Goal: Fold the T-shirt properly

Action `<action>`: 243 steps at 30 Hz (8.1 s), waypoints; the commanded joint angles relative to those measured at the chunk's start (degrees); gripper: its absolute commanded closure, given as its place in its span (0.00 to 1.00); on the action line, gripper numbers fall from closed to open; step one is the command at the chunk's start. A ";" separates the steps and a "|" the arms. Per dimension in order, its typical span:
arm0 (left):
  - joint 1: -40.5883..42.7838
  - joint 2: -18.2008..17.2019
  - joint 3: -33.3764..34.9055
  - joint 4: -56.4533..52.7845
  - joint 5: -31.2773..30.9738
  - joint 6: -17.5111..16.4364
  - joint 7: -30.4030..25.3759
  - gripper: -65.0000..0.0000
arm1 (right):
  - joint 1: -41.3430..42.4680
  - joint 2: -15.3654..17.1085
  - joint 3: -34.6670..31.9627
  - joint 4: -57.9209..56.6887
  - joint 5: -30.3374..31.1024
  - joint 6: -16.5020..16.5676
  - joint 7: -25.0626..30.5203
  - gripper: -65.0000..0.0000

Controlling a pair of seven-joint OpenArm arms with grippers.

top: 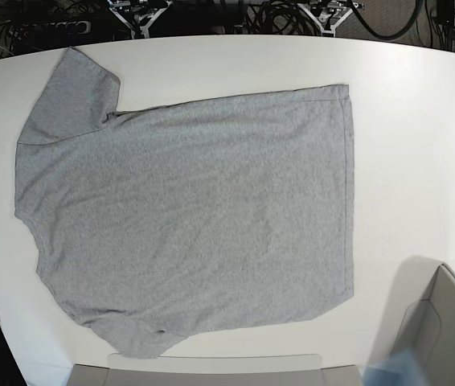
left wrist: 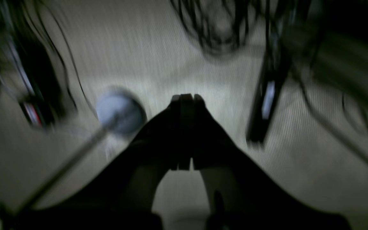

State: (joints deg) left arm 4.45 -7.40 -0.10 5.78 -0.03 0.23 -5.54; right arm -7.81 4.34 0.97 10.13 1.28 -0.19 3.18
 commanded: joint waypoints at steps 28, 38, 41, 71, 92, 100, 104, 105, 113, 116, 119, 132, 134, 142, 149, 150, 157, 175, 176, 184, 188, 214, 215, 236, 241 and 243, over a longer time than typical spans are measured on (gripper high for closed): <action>17.13 -6.18 -8.82 14.48 -0.36 -21.64 -8.13 1.00 | -16.85 5.38 -8.40 22.18 -0.09 -0.12 -3.58 1.00; 34.19 -1.26 -31.07 44.72 -0.27 -21.64 -1.89 1.00 | -31.88 8.54 -8.93 41.69 5.97 -0.39 -3.93 1.00; 38.59 1.02 -33.79 53.08 -0.27 -21.72 -1.89 1.00 | -36.54 9.86 -8.93 47.94 6.24 -0.47 -3.93 1.00; 32.61 -3.72 -52.60 111.01 -0.01 -21.99 1.10 1.00 | -53.86 15.05 9.53 108.42 6.15 -0.65 -14.48 1.00; 20.30 5.60 -16.74 111.54 -0.36 -21.72 -1.45 1.00 | -32.41 10.21 9.01 108.51 17.58 -0.30 -4.10 1.00; 23.46 7.35 -4.69 111.54 -0.10 -21.64 -1.45 0.88 | -35.57 11.53 16.04 108.51 37.53 -0.12 -4.28 0.66; 25.57 4.54 -4.43 111.54 -0.01 -21.64 -1.45 0.85 | -42.69 13.55 22.19 107.98 44.57 -0.12 -4.54 0.66; 25.84 3.66 -4.43 111.54 -0.01 -21.64 -1.45 0.85 | -44.36 13.55 23.60 107.72 46.24 -0.03 -5.25 0.67; 27.86 2.08 -4.69 111.54 -0.01 -21.64 3.12 0.85 | -40.32 8.80 40.83 94.00 57.75 14.74 -23.09 0.68; 27.86 2.08 -4.60 111.54 -0.01 -21.64 3.47 0.85 | -37.68 7.13 45.66 91.01 57.84 19.31 -28.72 0.70; 27.68 2.17 -4.43 111.45 -0.01 -21.64 3.65 0.85 | -35.48 7.05 46.63 86.53 57.84 20.10 -32.15 0.72; 27.60 2.52 -4.43 111.36 -0.01 -21.64 3.65 0.85 | -31.35 9.68 42.76 73.34 58.02 20.19 -32.67 0.72; 27.60 2.52 -4.52 111.36 -0.01 -21.64 3.74 0.85 | -30.56 10.12 40.74 72.02 58.02 20.19 -32.67 0.72; 27.86 2.61 -4.78 111.36 -0.27 -21.64 9.89 0.84 | -30.03 9.86 32.92 71.76 58.11 20.19 -32.76 0.72; 27.95 2.34 -5.57 111.36 -11.35 -21.55 20.00 0.84 | -30.12 9.42 31.16 72.11 58.11 20.19 -33.03 0.72; 27.86 2.26 -6.71 111.36 -16.63 -21.55 22.29 0.84 | -30.12 9.51 31.16 72.11 58.11 20.19 -33.73 0.72; 23.29 1.73 -23.86 108.55 -43.79 -21.55 43.91 0.77 | -30.30 10.83 31.34 73.43 58.11 20.19 -35.14 0.72; 22.94 -11.11 -18.93 87.27 -44.06 -21.72 47.87 0.77 | -29.33 11.00 31.42 73.34 58.02 19.66 -35.05 0.72; 23.02 -11.55 -17.79 86.75 -44.06 -21.72 46.99 0.77 | -29.33 10.83 31.42 73.34 58.02 19.66 -35.05 0.72; 23.11 -14.45 -15.68 86.13 -52.93 -21.99 46.29 0.77 | -29.24 8.19 34.41 73.78 58.02 19.66 -35.14 0.72; 23.46 -16.03 -11.81 84.20 -55.13 -21.99 46.11 0.77 | -29.24 8.01 35.29 74.75 57.84 19.66 -35.14 0.72; 24.69 -13.57 -11.11 80.33 -54.87 -22.08 45.15 1.00 | -28.45 8.36 33.80 75.10 47.03 19.66 -34.78 1.00; 25.57 -13.57 -11.73 81.12 -54.87 -22.08 45.15 1.00 | -28.98 8.72 34.50 75.72 47.03 19.66 -34.78 1.00; 31.38 -13.57 -24.03 94.92 -54.96 -21.72 45.94 1.00 | -35.13 6.96 44.17 95.14 46.77 19.66 -35.22 1.00; 30.76 -13.48 -24.12 96.77 -54.96 -21.64 49.36 1.00 | -31.00 6.69 43.64 97.78 38.06 19.66 -35.75 1.00; 30.15 -13.48 -24.12 96.94 -55.13 -21.64 50.24 1.00 | -28.10 6.25 43.91 97.87 34.81 19.66 -37.69 1.00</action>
State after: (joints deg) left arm 34.57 -20.16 -23.64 101.78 -54.43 -21.21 45.50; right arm -35.48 9.91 44.25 106.94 35.38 19.29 -35.90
